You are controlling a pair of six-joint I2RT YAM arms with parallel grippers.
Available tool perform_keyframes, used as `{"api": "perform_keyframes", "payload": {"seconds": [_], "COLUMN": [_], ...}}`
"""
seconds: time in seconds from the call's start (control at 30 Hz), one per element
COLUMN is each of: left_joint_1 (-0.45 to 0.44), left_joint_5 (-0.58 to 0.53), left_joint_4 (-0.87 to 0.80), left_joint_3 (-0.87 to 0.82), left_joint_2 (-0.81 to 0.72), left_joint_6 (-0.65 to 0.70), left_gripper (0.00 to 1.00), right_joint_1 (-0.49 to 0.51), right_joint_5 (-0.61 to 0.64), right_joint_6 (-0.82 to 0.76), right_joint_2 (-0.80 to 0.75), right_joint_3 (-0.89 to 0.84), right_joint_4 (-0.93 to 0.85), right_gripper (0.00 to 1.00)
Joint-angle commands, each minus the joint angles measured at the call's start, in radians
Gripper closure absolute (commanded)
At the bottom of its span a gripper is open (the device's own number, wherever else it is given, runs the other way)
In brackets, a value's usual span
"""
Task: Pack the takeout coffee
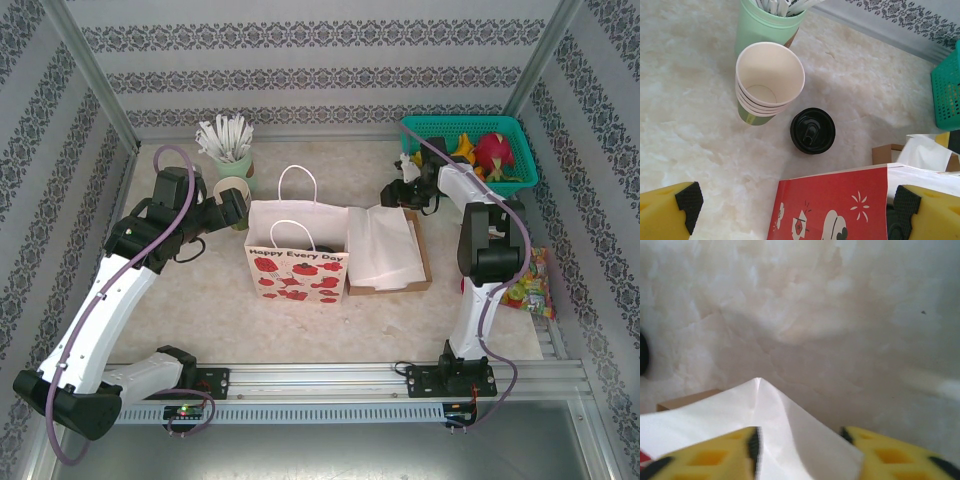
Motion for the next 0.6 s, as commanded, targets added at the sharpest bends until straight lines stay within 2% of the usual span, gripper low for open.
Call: {"api": "perform_keyframes", "payload": {"seconds": [0.0,0.07,0.17,0.33,0.57], "left_joint_1": [0.015,0.014,0.015,0.014,0.013], "left_joint_5": [-0.012,-0.009,0.006,0.092,0.405], "left_joint_4": [-0.025,-0.021,-0.005,0.086,0.225], "left_joint_3": [0.02,0.018,0.018,0.03,0.123], "left_joint_2": [-0.012,-0.013,-0.013,-0.026,-0.002], "left_joint_6": [0.023,0.025,0.04,0.132,0.447], "left_gripper": [0.0,0.0,0.0,0.0,0.0], "right_joint_1": [-0.014,-0.014,-0.014,-0.013,0.021], "right_joint_5": [-0.035,-0.027,-0.015,-0.018,-0.049], "right_joint_6": [-0.022,-0.023,-0.024,-0.05,-0.13], "right_joint_2": [-0.056,-0.08,-0.136,-0.318,-0.612], "right_joint_3": [-0.022,-0.043,-0.069,-0.135,-0.14], "right_joint_4": [0.015,0.037,0.051,0.078,0.04], "right_gripper": [0.7,0.86,0.99,1.0,1.0]}}
